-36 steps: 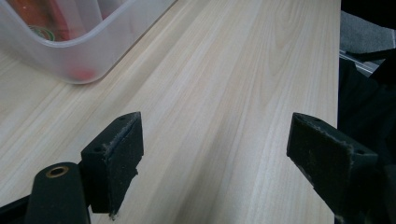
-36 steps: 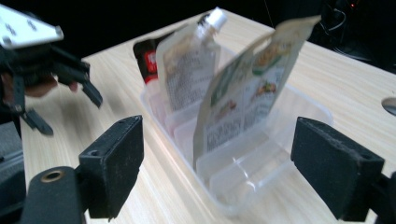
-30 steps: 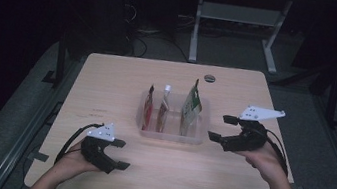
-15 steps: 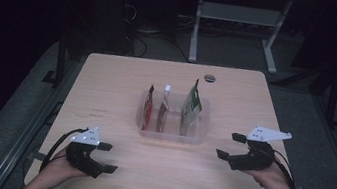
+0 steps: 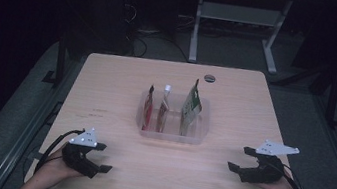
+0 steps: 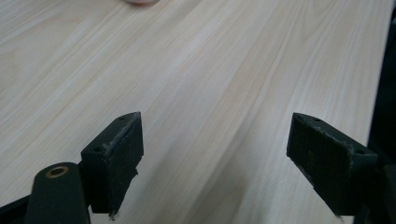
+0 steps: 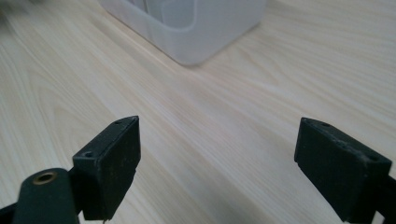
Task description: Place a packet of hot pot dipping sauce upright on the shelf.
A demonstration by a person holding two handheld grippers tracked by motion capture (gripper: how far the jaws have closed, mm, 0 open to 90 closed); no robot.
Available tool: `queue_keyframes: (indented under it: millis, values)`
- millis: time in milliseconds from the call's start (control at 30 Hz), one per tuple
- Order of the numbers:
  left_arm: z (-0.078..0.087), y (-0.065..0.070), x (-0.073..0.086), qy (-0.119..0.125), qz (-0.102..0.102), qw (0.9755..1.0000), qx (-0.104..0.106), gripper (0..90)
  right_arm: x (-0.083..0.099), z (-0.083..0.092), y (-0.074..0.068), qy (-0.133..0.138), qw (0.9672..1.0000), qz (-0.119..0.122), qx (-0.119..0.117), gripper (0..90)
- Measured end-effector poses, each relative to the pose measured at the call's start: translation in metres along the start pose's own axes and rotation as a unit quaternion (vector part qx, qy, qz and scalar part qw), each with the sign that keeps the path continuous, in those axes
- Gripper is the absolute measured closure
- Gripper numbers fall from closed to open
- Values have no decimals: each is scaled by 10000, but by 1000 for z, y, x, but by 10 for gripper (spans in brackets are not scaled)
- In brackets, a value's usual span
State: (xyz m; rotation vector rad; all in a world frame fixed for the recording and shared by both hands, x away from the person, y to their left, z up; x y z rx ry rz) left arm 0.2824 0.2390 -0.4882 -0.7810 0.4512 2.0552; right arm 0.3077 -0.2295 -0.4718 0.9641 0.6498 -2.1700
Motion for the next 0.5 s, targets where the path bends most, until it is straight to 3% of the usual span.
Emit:
queue_keyframes:
  millis: [333, 500]
  values:
    - [0, -8, 8, -150, -96, 9997, -161, 184, 27, -13, 13, -578, 9983, -22, 71, 133]
    - [0, -9, 7, -119, -87, 9997, -170, 184, 23, -11, 12, -432, 9991, -33, -4, 132]
Point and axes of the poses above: each handheld gripper's, and its own axes: z roughly backward along the jaws, x roughly out of its underside, y roughly to its right, the point moved 6 cm from there along -z, roughly forward along the jaws, and after that the axes turned 5 degrees about -x, right-handed, at the moved point
